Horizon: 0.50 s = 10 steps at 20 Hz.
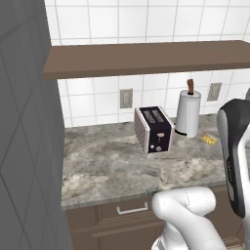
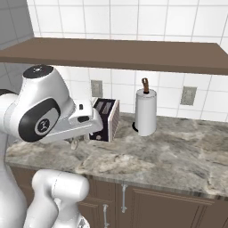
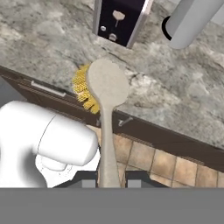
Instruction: Open the cabinet. Pick the dish brush and place it next to the sink. Then close the cabinet.
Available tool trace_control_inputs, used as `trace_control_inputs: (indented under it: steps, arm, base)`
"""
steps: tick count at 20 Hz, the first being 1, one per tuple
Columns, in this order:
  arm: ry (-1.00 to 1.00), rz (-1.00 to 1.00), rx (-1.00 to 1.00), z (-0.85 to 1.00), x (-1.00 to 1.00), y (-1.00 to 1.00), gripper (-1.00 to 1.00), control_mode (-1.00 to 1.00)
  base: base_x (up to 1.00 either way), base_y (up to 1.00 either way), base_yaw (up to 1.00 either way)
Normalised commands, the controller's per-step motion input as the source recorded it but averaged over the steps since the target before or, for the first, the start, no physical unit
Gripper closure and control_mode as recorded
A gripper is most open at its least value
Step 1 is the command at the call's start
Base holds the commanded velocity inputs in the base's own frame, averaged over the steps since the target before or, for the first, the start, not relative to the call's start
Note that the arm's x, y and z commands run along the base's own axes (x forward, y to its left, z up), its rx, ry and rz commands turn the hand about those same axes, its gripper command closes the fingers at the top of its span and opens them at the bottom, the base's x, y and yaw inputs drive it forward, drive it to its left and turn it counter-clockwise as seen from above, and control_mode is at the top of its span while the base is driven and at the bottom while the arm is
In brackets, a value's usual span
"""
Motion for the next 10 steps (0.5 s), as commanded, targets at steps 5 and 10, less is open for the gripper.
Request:
trace_control_inputs:
  steps: [5, 10]
  arm:
    - [0.1, -0.06, 0.0, -0.3, 0.15, 0.0, 1.0, -1.0]
    - [0.01, -0.02, 0.0, -0.16, 0.0, 0.0, 1.0, -1.0]
  base:
    - [0.0, 0.0, 0.0]
    - [0.0, 0.0, 0.0]
